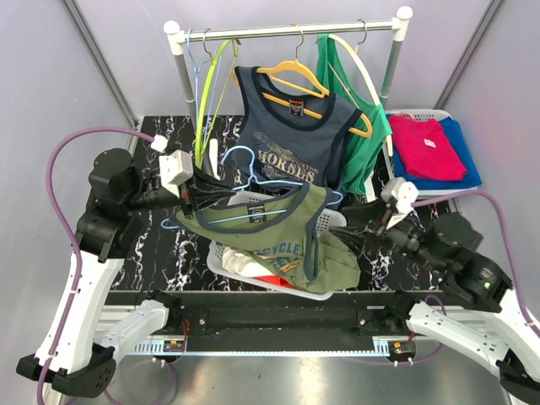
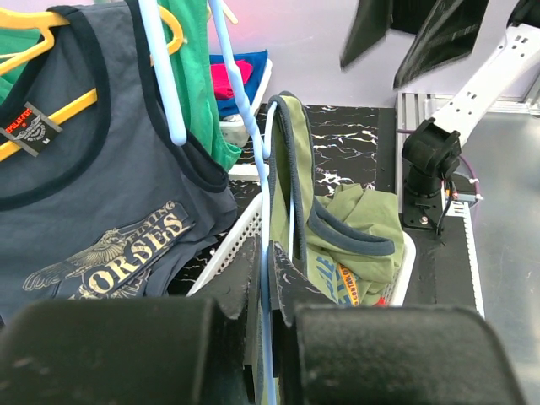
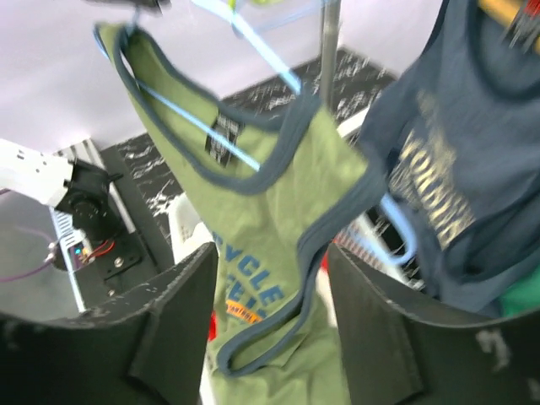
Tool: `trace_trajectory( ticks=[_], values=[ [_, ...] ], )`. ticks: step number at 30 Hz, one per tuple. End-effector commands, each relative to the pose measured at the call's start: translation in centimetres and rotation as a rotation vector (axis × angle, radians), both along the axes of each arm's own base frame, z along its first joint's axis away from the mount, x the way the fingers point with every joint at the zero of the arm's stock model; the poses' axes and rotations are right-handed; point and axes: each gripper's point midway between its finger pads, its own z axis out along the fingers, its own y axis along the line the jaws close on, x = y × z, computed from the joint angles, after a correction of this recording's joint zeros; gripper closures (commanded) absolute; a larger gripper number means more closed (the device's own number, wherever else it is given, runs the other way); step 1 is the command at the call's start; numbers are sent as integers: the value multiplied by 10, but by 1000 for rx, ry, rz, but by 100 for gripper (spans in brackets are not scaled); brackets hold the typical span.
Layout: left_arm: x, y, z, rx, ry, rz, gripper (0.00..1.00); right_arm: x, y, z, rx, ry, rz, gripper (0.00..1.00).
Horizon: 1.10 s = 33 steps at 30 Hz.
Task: Remove the tank top from the hanger
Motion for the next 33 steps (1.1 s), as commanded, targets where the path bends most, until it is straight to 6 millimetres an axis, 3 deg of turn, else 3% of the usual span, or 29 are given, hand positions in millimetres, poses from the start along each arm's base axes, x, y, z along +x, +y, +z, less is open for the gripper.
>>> trace_trajectory(
  ticks=[1, 2, 5, 14, 21, 24, 27, 33],
  values=[
    [2, 3, 18, -33, -96, 24, 96, -1, 20, -28, 64, 128, 42, 41],
    [2, 3, 17, -34, -90, 23, 96, -1, 26, -40, 58, 156, 57, 41],
    [1, 3, 19, -38, -95, 23, 96, 2, 39, -46, 83, 183, 83, 43],
    [-4, 4, 19, -41, -94, 12, 97, 24, 56, -31, 122, 120, 62, 48],
    [-7, 4, 20, -44, -97, 8, 97, 34, 71, -30, 143, 119, 79, 63],
    [-7, 5, 20, -45, -97, 11, 97, 34, 71, -26, 148, 118, 78, 78],
    [-7, 4, 20, -44, -97, 11, 97, 32, 66, -24, 149, 122, 64, 100],
    [-7, 5, 19, -44, -101, 12, 97, 30, 39, -18, 174, 100, -26, 100]
  ],
)
